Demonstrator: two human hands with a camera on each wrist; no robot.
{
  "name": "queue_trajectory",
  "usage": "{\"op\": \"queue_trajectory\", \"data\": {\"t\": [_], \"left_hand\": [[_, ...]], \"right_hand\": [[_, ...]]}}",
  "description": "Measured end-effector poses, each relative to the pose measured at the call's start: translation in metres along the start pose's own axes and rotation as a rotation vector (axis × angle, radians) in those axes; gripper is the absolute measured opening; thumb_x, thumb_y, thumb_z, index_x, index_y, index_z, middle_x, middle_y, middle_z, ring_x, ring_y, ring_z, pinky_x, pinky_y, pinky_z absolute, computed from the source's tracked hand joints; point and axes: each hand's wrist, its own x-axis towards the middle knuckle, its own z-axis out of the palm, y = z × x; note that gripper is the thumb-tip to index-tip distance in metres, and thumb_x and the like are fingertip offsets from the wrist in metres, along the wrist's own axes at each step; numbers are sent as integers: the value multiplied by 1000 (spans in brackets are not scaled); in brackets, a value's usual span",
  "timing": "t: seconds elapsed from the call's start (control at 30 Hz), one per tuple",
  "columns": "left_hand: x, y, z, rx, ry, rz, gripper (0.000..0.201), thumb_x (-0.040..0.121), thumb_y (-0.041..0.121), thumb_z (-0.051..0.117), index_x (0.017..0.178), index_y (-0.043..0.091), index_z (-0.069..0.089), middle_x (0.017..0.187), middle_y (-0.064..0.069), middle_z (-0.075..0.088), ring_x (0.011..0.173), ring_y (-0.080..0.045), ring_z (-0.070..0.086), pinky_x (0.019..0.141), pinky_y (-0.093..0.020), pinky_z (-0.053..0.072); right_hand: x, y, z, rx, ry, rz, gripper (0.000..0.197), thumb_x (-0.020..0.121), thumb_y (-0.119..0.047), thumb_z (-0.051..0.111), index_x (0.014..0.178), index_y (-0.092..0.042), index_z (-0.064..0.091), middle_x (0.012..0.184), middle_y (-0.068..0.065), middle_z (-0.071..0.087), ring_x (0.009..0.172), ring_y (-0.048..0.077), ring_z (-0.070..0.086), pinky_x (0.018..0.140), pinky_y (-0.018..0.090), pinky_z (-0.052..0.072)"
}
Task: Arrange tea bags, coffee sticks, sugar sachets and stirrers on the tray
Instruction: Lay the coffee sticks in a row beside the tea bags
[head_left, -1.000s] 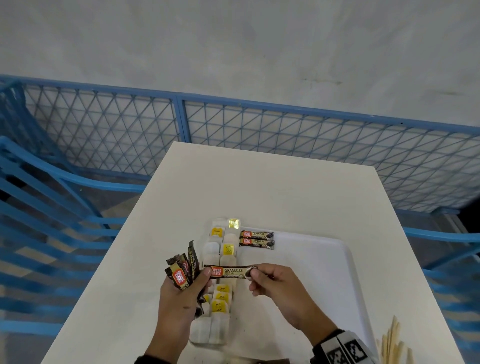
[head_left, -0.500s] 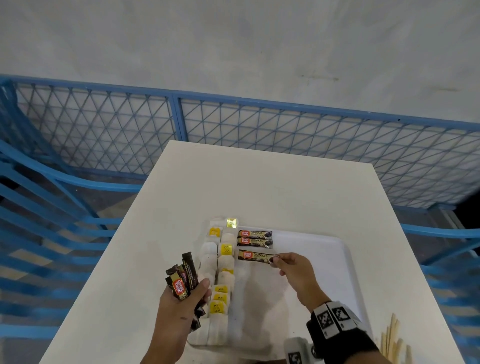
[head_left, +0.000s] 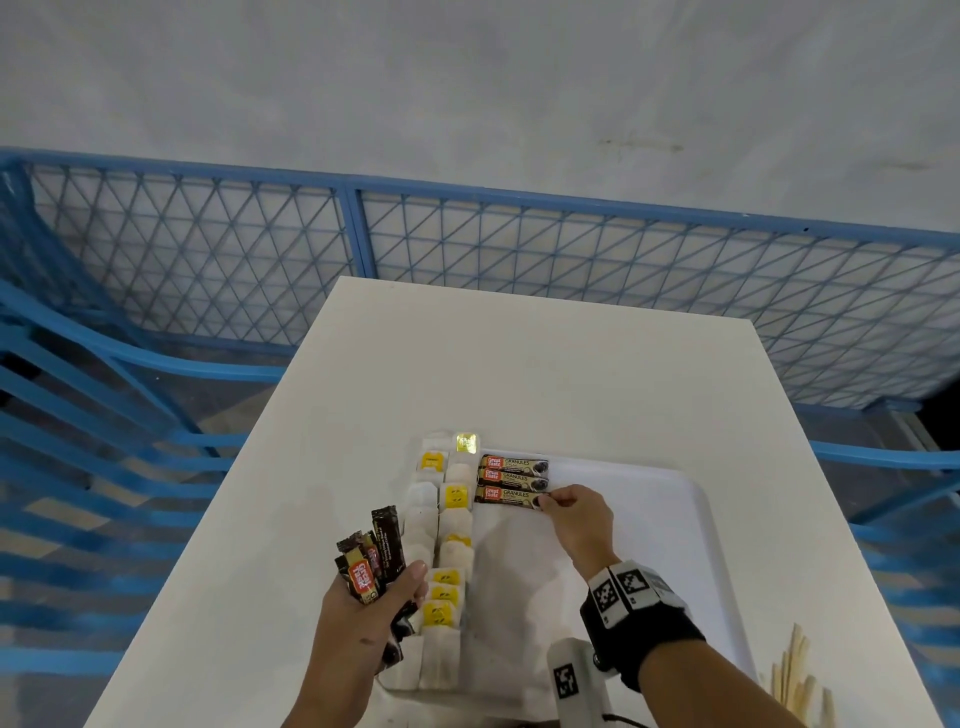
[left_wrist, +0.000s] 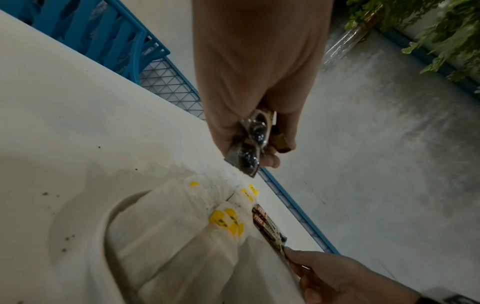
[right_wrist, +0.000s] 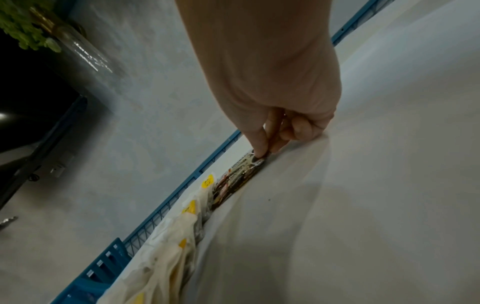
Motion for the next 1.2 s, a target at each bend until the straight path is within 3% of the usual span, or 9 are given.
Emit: {"op": "queue_trajectory", "data": {"t": [0.13,0.27,0.43,0.53,0.67,0.77,0.93,1.03,1.2], "left_hand": [[0,0,1,12,-6,10,15,78,11,72,85,1,64,70,-15,71,61,-20,62,47,-23,48],[-1,0,3,36,-22,19,17,78,17,73,86,3,65,76,-14,72,64,-20,62,51,-25,45],[-5,3,8,61,-56,27,21,78,15,73,90,0,65,67,-7,69,55,-12,62,41,-16,42],[-5,2,10,78,-63,22,25,75,19,75,92,3,64,67,-8,67,51,-12,59,37,-19,37],[-8,2,17,128,-132,32,22,75,18,76,87,4,64,52,1,63,39,-9,49,37,-19,36],[-14,6,20,143,-216,59,16,77,9,73,90,6,66,55,2,66,48,-3,61,46,-12,44],[-18,3,18,147,-292,34,35,68,26,74,96,6,67,66,-4,70,63,-11,66,59,-20,51],[-20,2,15,121,-263,20,35,72,35,66,94,8,67,69,-6,72,66,-13,67,61,-21,52],[-24,7,10,44,-280,-31,22,89,26,57,94,8,68,72,-4,72,60,-11,64,56,-21,49]], "right_hand": [[3,0,1,-15,9,-14,10,83,-15,67,86,-5,66,80,-1,59,83,14,51,66,19,34],[3,-1,1,18,25,-29,12,82,-12,68,81,-9,57,74,-3,55,76,14,50,53,5,37],[-9,-5,0,66,28,-78,18,82,-16,68,90,-10,54,69,-4,54,71,18,55,58,22,40],[-31,-15,-1,116,-7,-178,8,84,-18,66,86,-14,59,70,-8,57,68,13,54,58,15,39],[-73,-34,-5,92,-289,-316,15,90,-35,57,81,-24,62,74,-13,59,69,0,52,63,8,38],[-97,-40,-10,130,-511,-337,16,88,-41,58,86,-27,66,80,-14,64,73,0,53,67,9,40],[-113,-40,-15,225,-583,-326,18,85,-28,66,71,-19,60,63,-15,53,62,-2,47,62,12,37],[-116,-35,-20,351,-607,-299,20,86,-24,66,88,-4,64,68,-7,51,64,6,45,63,18,36],[-120,-28,-35,750,-825,-213,14,84,-12,58,97,-9,62,59,3,43,54,14,44,54,22,34]]}}
